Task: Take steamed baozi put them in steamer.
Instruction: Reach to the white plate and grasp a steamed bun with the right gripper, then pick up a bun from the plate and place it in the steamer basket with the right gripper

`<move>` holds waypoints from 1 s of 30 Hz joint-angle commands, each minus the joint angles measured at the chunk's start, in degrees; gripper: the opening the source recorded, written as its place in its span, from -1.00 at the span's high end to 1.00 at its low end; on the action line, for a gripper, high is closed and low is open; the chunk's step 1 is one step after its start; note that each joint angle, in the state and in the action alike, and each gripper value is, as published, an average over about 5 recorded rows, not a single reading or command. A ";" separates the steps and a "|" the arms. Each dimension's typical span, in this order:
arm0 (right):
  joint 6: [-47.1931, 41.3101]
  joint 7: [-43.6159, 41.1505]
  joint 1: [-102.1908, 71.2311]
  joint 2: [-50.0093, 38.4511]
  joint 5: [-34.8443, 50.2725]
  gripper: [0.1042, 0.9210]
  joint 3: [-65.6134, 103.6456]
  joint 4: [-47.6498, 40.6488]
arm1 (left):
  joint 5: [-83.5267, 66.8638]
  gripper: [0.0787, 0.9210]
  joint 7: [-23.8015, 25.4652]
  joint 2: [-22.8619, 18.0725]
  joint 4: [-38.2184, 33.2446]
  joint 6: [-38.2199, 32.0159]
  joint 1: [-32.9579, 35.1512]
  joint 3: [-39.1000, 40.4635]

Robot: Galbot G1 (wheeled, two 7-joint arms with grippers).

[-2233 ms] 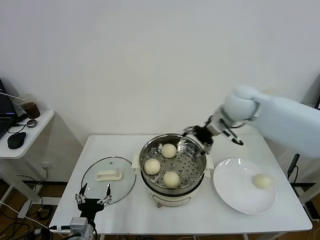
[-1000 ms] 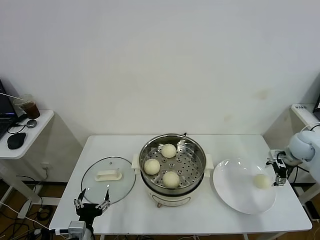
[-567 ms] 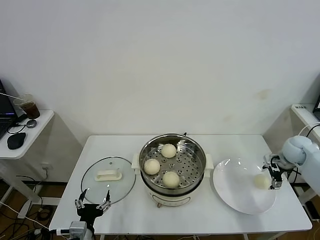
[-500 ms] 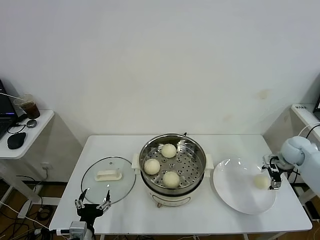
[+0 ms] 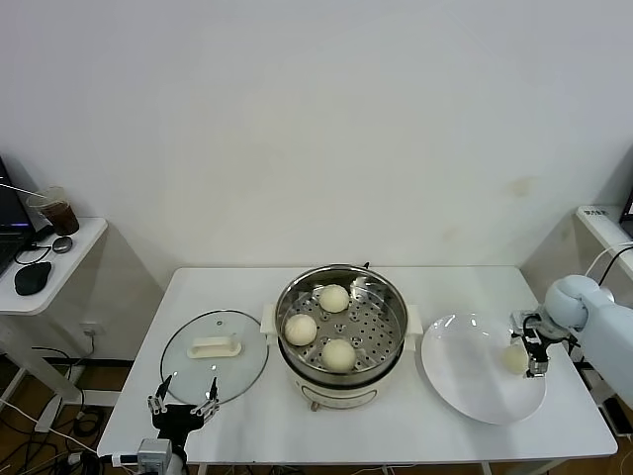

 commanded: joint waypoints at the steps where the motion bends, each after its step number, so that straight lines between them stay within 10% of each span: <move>1: 0.29 0.16 -0.14 0.82 -1.32 -0.76 0.06 -0.89 | 0.02 -0.77 -0.05 0.04 0.03 -0.02 0.01 -0.02; 10: 0.08 0.27 -0.09 1.23 -1.65 -0.74 0.26 -1.45 | 0.06 -0.77 -0.09 -0.04 0.18 -0.03 -0.14 0.17; 19: -0.10 -0.23 1.33 1.38 0.40 -0.23 -0.29 -1.65 | 0.24 -0.77 -0.21 -0.27 0.08 -0.07 -0.15 0.30; 30: -6.60 -2.14 17.91 -2.90 19.74 -0.12 -16.90 7.81 | 1.05 -0.77 -0.58 -0.64 -0.59 -0.22 -0.59 0.83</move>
